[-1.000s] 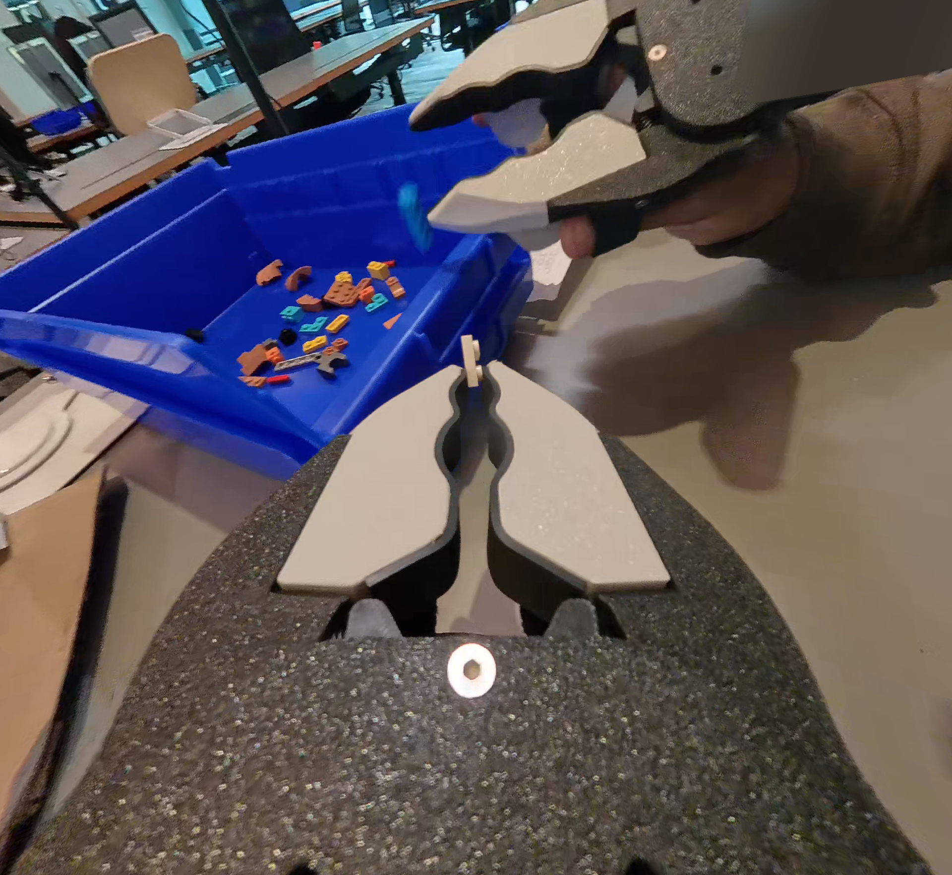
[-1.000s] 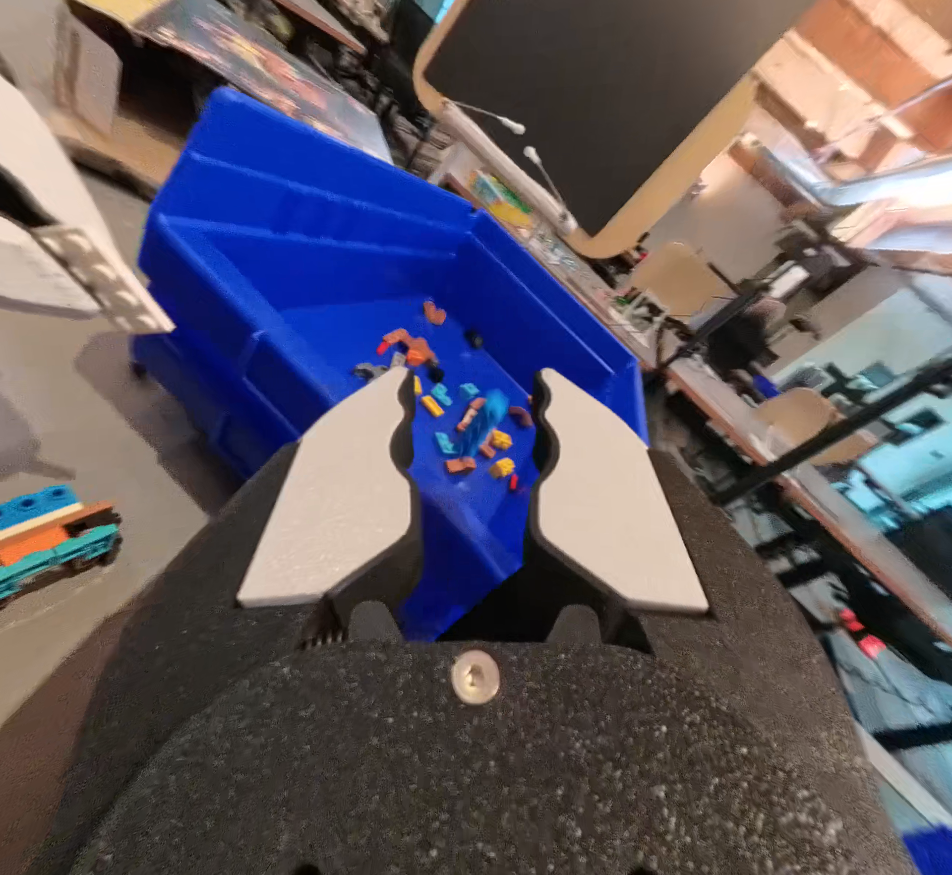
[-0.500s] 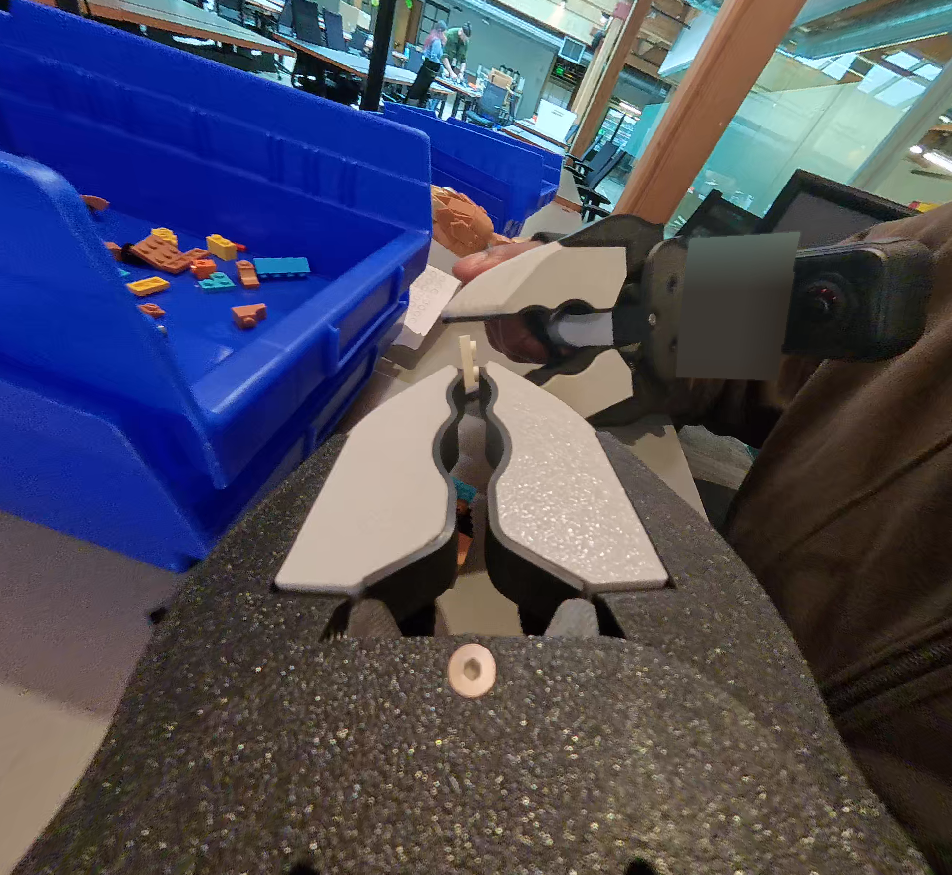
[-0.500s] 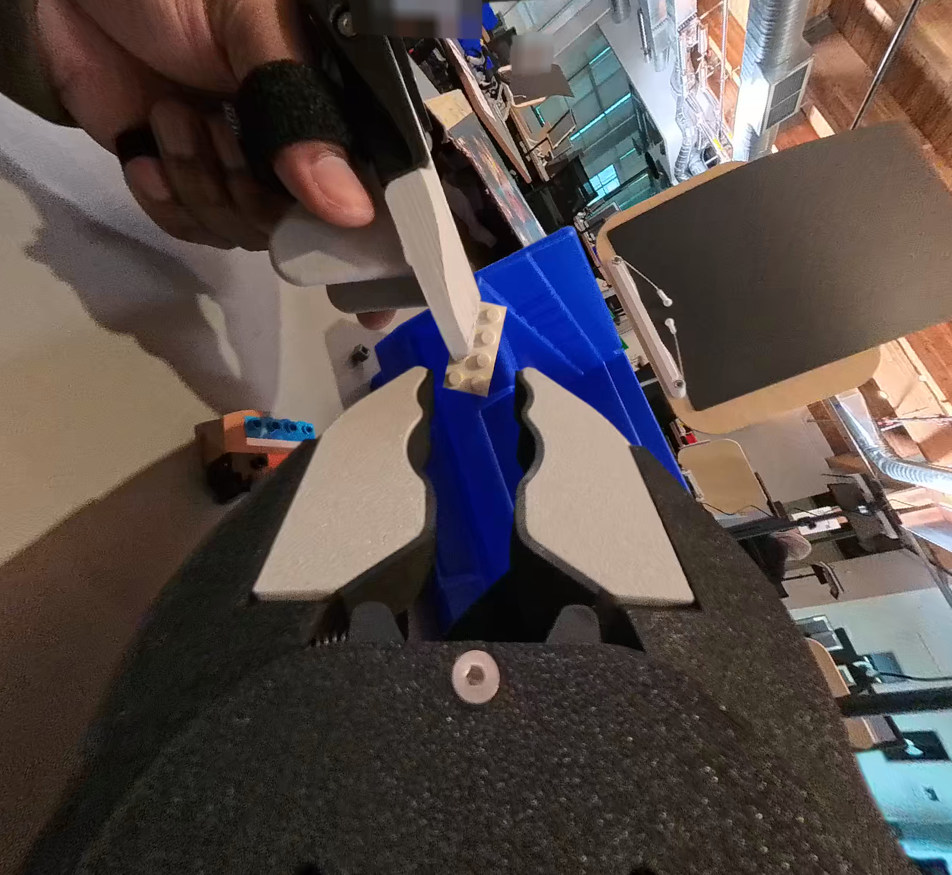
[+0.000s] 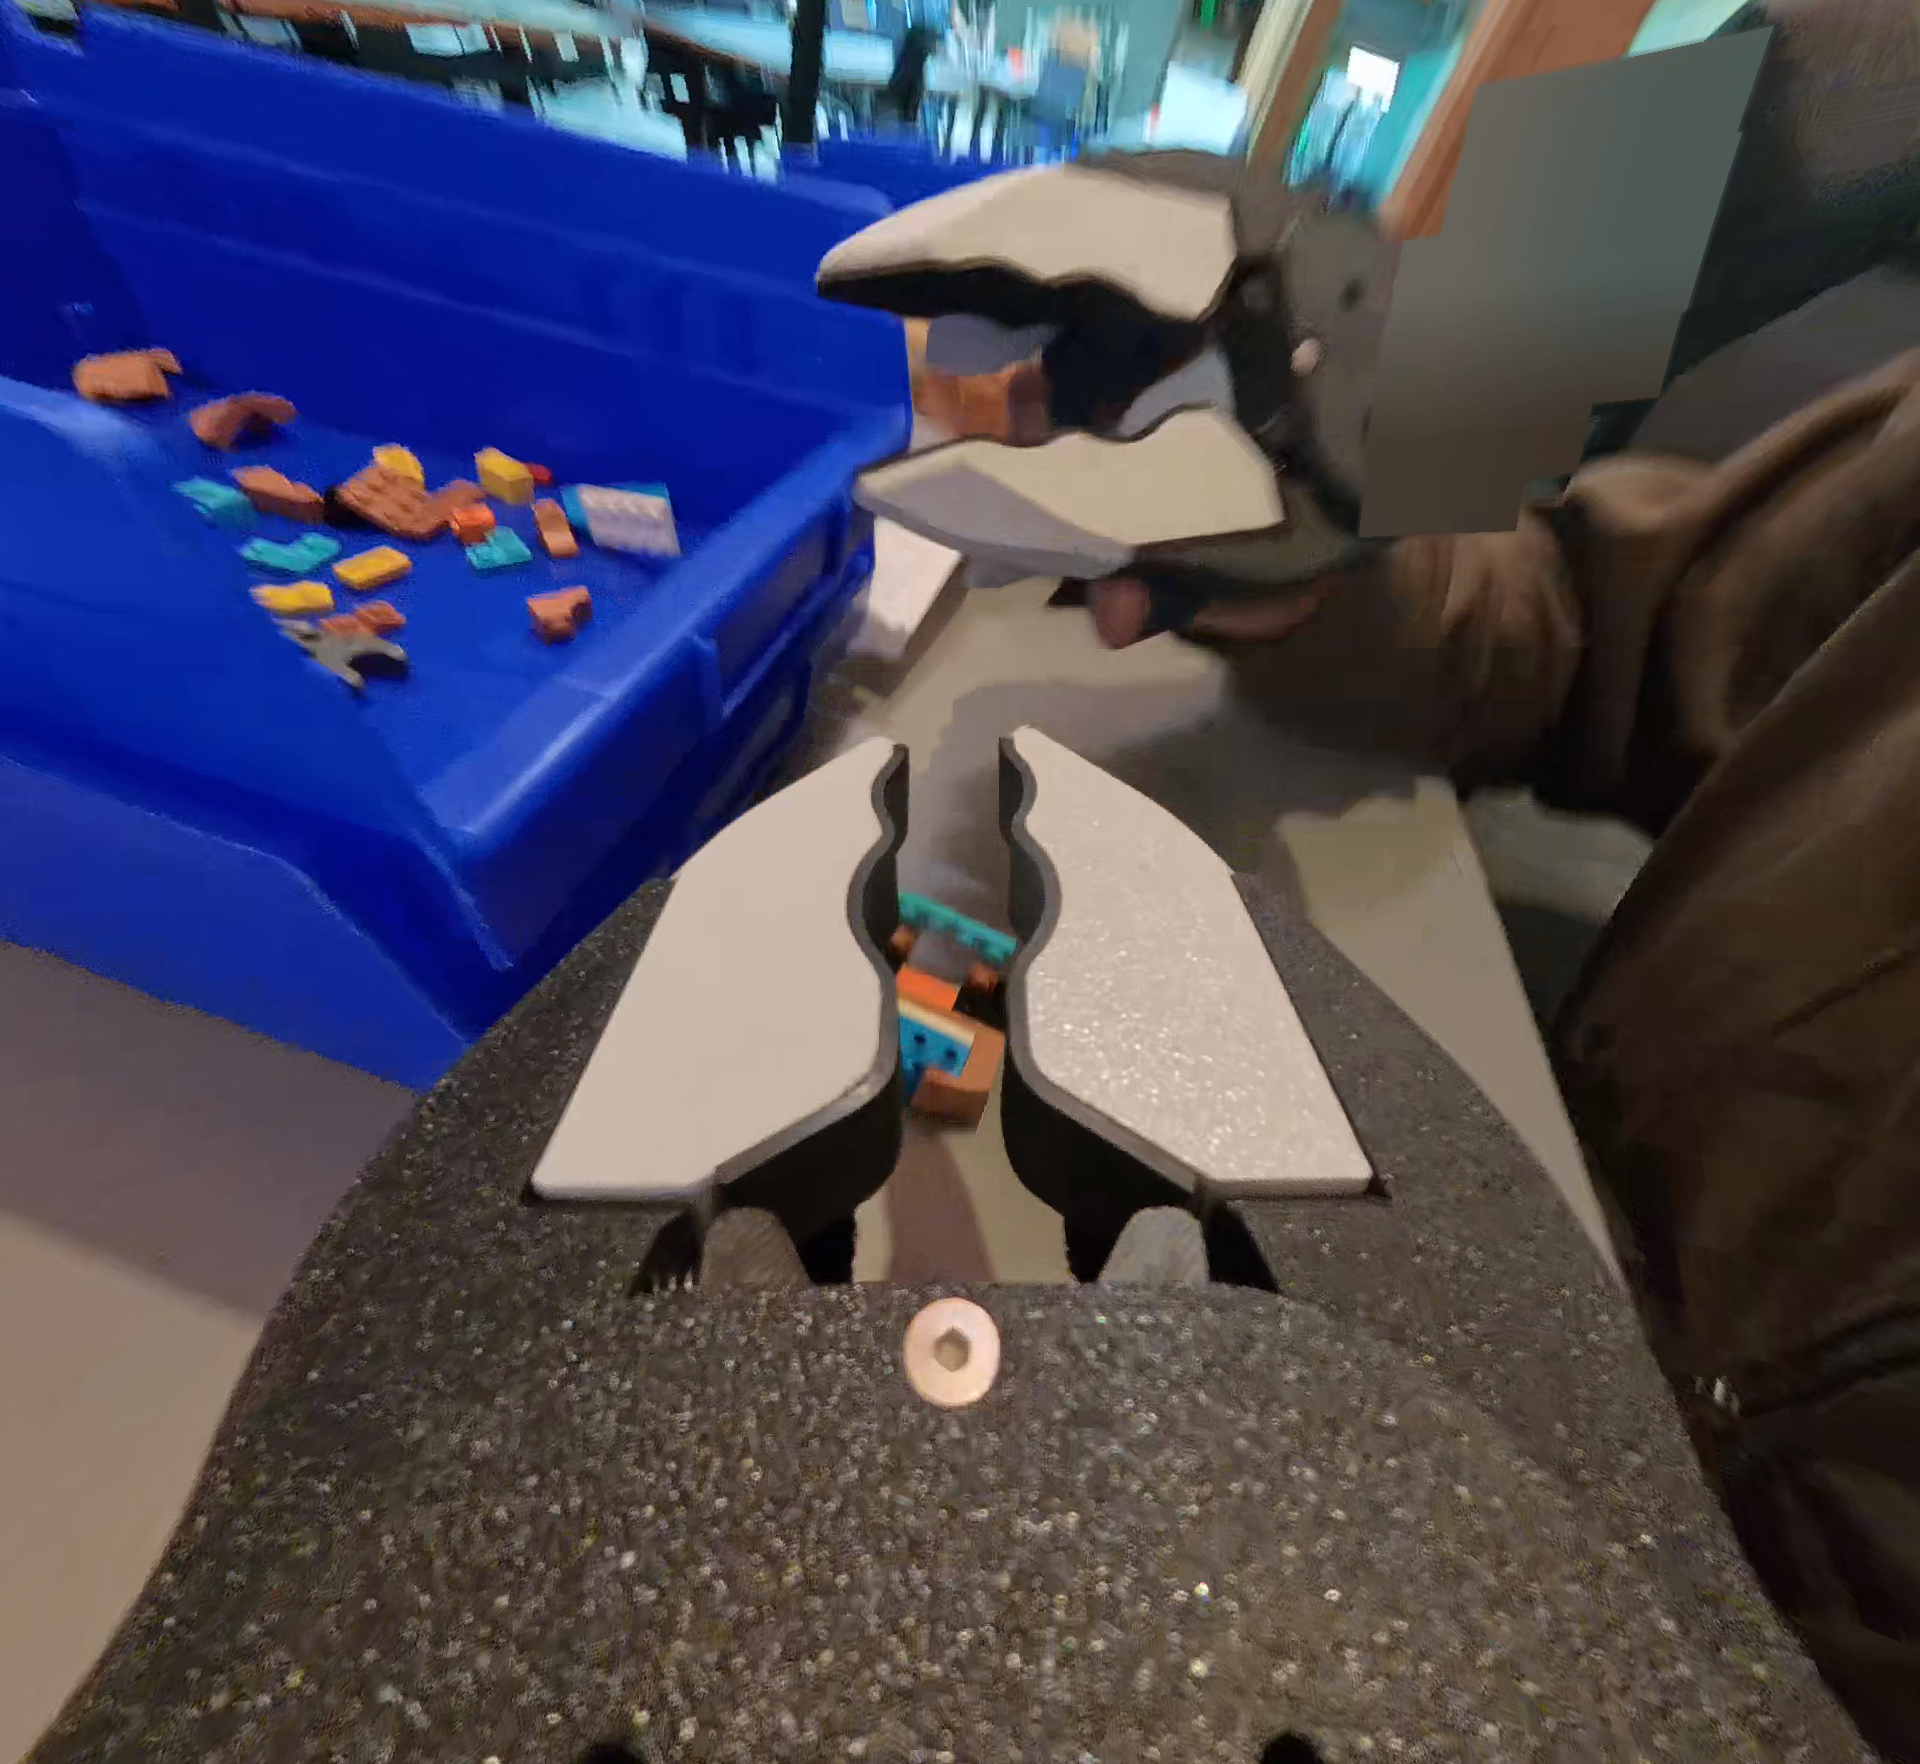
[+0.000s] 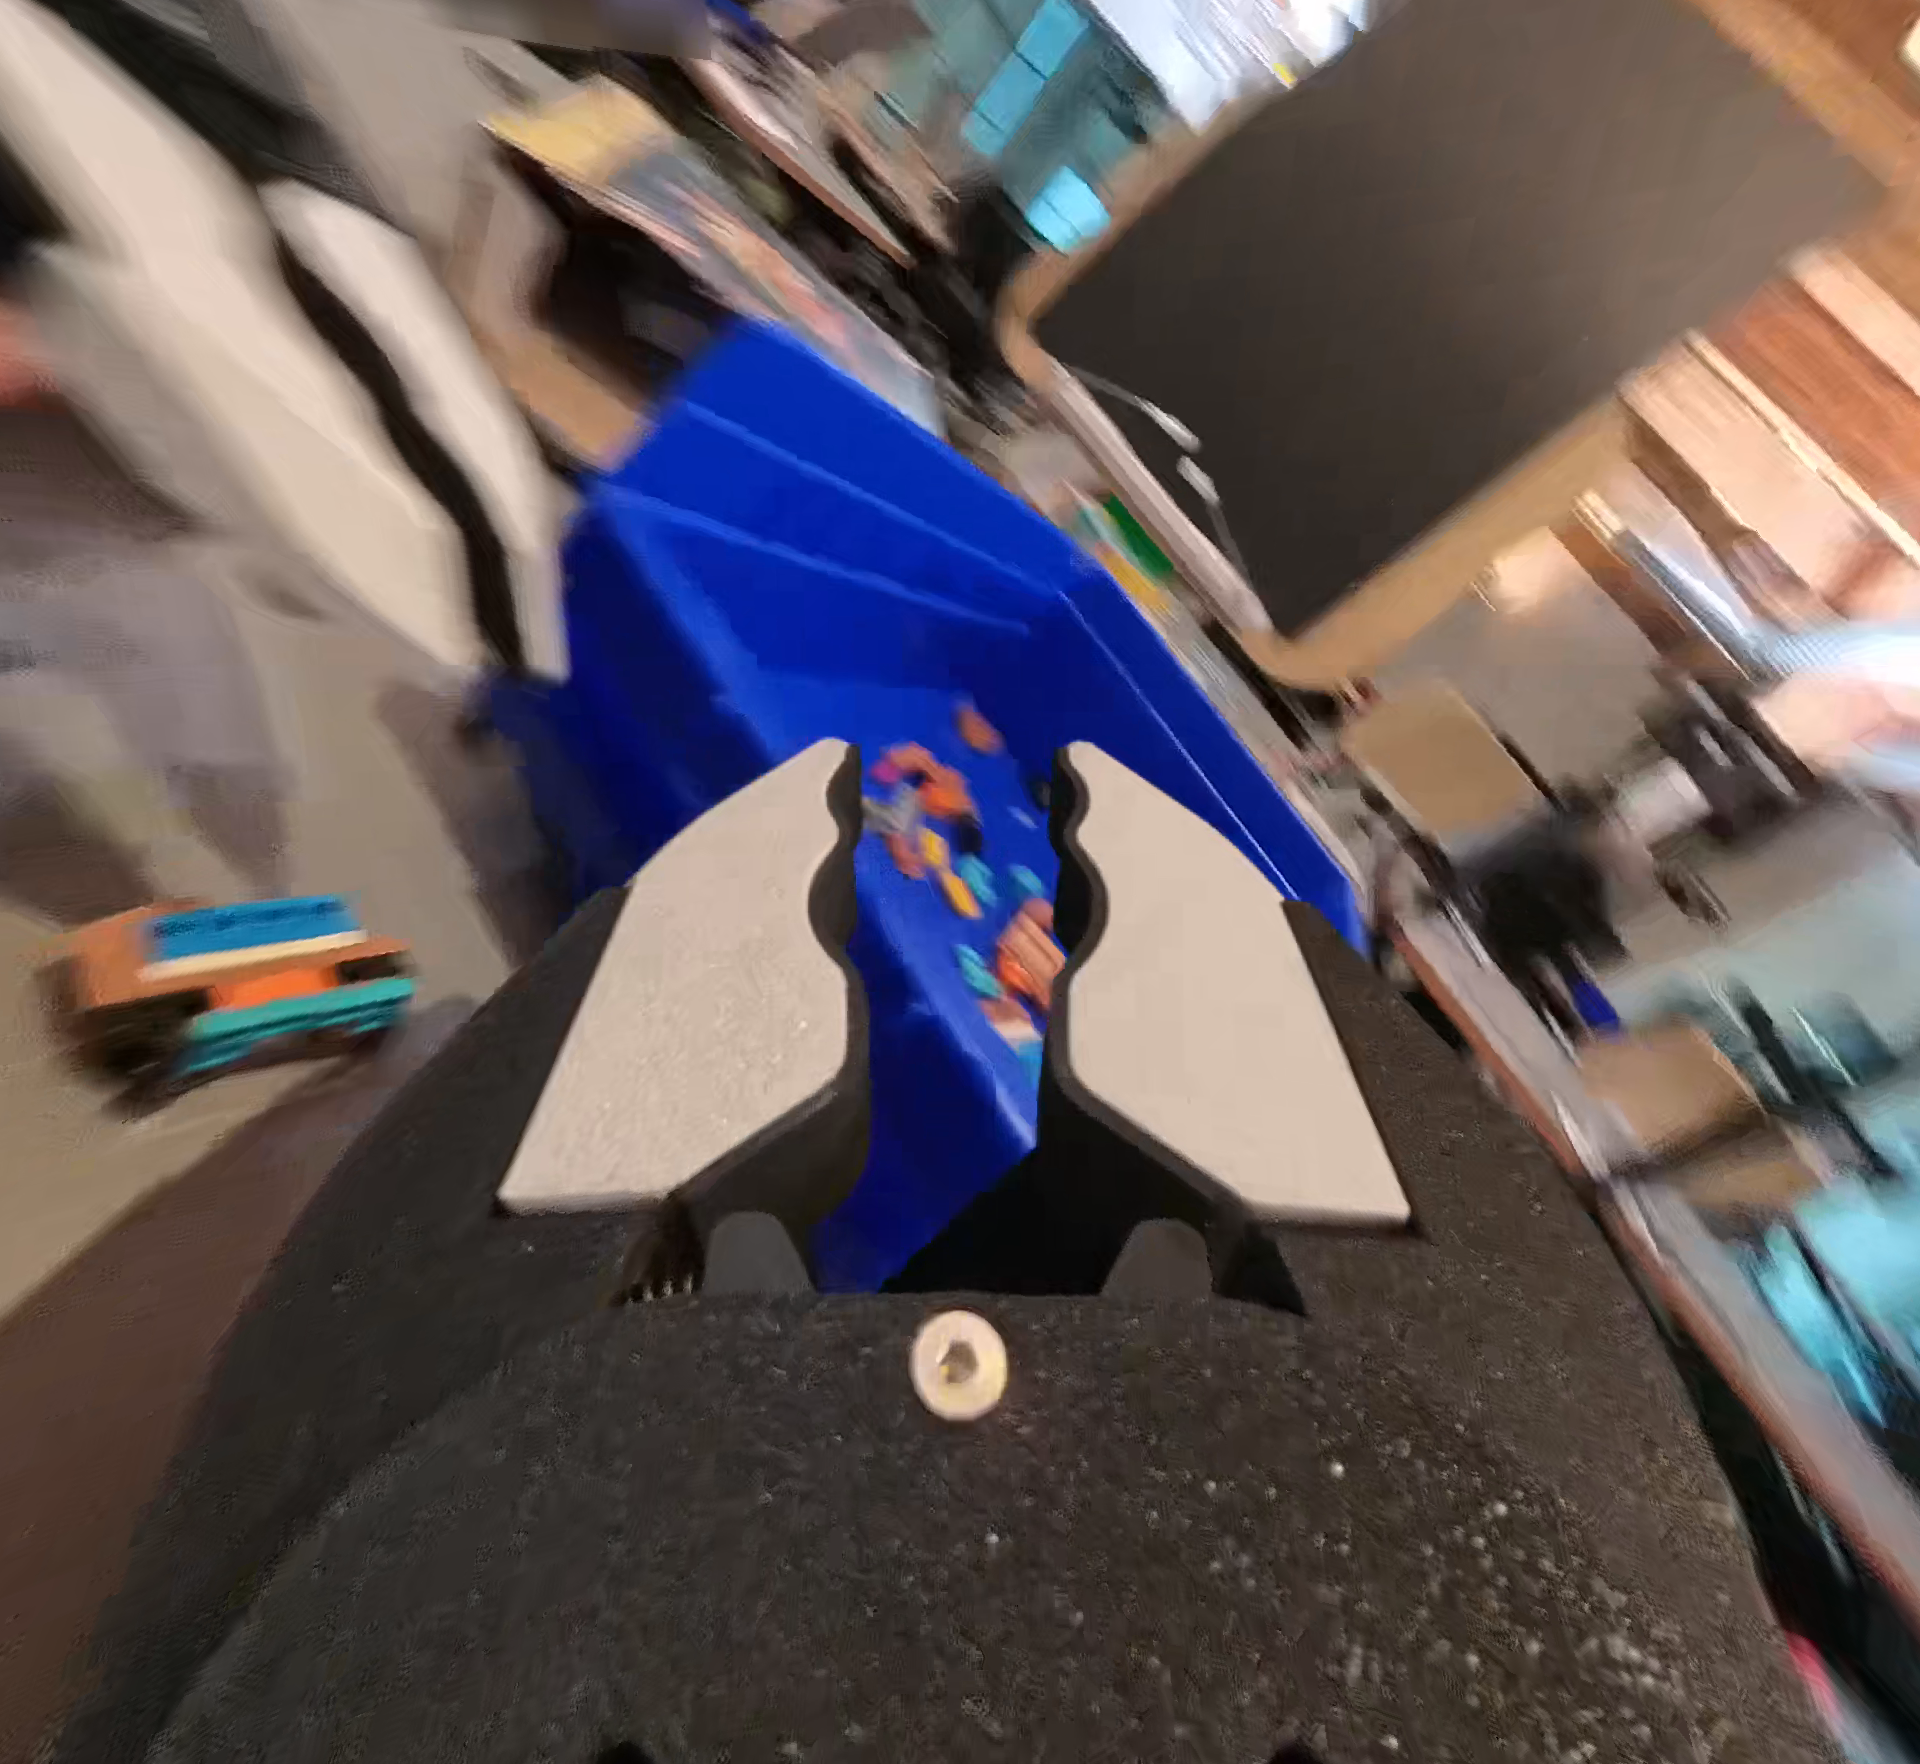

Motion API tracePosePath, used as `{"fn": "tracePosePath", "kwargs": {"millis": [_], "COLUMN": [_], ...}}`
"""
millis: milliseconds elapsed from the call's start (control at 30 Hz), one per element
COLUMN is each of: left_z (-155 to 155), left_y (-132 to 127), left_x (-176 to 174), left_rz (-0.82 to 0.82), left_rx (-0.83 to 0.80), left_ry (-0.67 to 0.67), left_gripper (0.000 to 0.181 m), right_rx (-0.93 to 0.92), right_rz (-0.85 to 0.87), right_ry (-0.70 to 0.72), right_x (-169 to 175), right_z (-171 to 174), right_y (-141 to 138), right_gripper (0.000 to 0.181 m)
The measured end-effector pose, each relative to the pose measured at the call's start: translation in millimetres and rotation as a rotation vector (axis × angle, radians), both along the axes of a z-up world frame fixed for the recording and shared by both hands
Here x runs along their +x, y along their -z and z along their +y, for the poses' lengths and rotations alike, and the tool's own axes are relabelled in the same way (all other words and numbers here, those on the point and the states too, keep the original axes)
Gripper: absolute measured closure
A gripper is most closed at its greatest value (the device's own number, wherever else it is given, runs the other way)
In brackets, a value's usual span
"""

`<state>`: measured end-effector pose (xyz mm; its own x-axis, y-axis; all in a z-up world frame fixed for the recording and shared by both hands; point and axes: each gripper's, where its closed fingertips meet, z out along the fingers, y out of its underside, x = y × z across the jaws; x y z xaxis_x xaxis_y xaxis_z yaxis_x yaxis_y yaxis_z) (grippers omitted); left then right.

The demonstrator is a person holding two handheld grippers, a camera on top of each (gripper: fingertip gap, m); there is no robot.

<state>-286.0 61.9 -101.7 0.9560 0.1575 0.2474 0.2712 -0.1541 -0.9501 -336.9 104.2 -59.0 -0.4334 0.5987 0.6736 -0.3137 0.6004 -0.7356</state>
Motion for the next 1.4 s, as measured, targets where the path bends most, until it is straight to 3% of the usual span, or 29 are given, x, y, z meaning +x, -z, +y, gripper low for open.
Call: {"fn": "tracePosePath", "kwargs": {"millis": [67, 133, 233, 433, 633, 867, 933, 1000, 1167, 1267, 1400], "left_z": [2, 1, 0, -3, -2, -10, -14, -19, -37, -49, -74], "left_y": [21, 41, 61, 80, 80, 68, 59, 48, 33, 28, 46], "left_x": [8, 13, 15, 18, 17, 5, 0, -7, -15, -24, -53], "left_rz": [0.028, 0.052, 0.081, 0.082, 0.083, 0.009, -0.020, -0.044, -0.057, -0.066, -0.049], "left_rx": [-0.141, -0.271, -0.381, -0.484, -0.476, -0.408, -0.363, -0.312, -0.280, -0.281, -0.405], "left_ry": [0.052, 0.092, 0.103, 0.128, 0.119, 0.068, 0.047, 0.015, -0.031, -0.088, -0.267], "left_gripper": [0.160, 0.152, 0.140, 0.131, 0.130, 0.130, 0.130, 0.130, 0.131, 0.132, 0.135], "right_rx": [0.082, 0.142, 0.202, 0.158, 0.166, 0.224, 0.233, 0.241, 0.321, 0.278, 0.221], "right_rz": [-0.057, -0.260, -0.539, -0.708, -0.710, -0.465, -0.372, -0.307, -0.293, -0.334, -0.379], "right_ry": [-0.231, -0.354, -0.405, -0.445, -0.432, -0.419, -0.414, -0.429, -0.425, -0.443, -0.437], "right_x": [30, 47, 57, 63, 63, 52, 49, 50, 51, 53, 50], "right_z": [-27, -38, -36, -37, -44, -39, -37, -37, -34, -33, -29], "right_y": [17, 49, 93, 115, 125, 111, 103, 97, 106, 100, 92], "right_gripper": [0.159, 0.155, 0.143, 0.134, 0.142, 0.144, 0.171, 0.173, 0.168, 0.159, 0.155]}}
